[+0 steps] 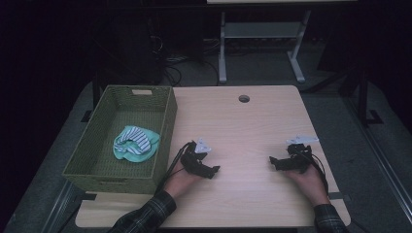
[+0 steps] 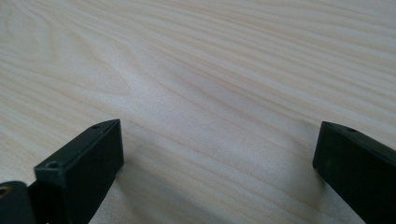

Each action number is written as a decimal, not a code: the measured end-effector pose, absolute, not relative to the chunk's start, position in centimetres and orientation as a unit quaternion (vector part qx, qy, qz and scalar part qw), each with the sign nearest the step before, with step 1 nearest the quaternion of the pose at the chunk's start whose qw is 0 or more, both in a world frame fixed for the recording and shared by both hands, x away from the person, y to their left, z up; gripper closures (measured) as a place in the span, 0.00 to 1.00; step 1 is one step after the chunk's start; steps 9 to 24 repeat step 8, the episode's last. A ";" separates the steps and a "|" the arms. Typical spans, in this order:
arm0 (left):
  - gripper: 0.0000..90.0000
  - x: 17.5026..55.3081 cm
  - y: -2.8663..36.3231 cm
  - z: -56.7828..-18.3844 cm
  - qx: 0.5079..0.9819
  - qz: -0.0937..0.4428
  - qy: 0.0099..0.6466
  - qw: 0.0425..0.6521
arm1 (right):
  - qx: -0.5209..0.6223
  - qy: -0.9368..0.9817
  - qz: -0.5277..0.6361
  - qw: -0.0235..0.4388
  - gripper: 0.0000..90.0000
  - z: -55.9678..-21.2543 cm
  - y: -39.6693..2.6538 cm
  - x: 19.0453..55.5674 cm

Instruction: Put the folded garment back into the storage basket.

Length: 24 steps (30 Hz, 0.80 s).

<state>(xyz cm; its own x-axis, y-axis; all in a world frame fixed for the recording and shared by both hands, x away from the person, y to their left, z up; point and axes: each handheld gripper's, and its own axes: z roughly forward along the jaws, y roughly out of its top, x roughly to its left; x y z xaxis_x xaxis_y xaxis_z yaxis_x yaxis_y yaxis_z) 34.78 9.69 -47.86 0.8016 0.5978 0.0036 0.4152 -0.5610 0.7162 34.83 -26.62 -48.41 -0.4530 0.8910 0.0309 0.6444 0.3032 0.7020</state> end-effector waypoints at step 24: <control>0.14 34.8 9.7 -47.9 0.874 0.124 0.291 0.369 | 0.489 0.786 0.331 0.186 0.01 -48.4 -26.6 34.8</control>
